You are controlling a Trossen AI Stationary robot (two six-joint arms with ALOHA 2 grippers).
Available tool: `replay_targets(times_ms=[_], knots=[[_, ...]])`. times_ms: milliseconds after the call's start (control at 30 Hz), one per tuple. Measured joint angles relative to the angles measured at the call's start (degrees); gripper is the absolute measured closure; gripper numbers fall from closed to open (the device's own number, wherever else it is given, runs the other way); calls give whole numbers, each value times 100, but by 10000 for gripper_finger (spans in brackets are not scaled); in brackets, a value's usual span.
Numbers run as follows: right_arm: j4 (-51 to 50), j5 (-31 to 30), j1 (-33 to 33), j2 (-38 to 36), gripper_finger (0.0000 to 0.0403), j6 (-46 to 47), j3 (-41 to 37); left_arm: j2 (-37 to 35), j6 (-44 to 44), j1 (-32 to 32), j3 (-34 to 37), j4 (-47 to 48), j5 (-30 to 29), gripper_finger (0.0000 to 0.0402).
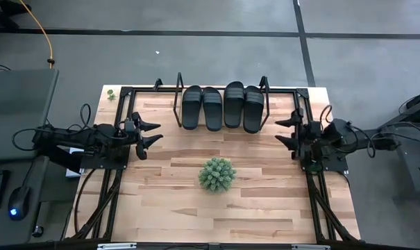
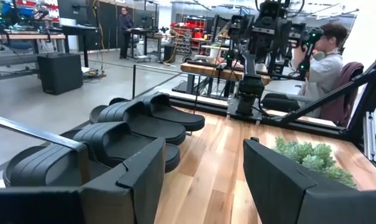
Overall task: Pick and place slides into the shelf
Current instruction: Return to Home Position
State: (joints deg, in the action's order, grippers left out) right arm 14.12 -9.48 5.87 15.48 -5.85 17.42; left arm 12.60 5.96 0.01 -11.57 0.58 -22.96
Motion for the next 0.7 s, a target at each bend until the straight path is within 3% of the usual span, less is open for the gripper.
replay_targets(times_ms=[233, 500, 700], knots=[[650, -784, -145, -59, 169, -66, -496, 0, 8, 0, 0, -3, -2, 204], [716, 619, -951, -63, 169, 233, -499, 0, 9, 0, 0, -2, -4, 204], [443, 1313, -1314, -63, 169, 435, -503, 0, -19, 0, 0, 37, -4, 204]])
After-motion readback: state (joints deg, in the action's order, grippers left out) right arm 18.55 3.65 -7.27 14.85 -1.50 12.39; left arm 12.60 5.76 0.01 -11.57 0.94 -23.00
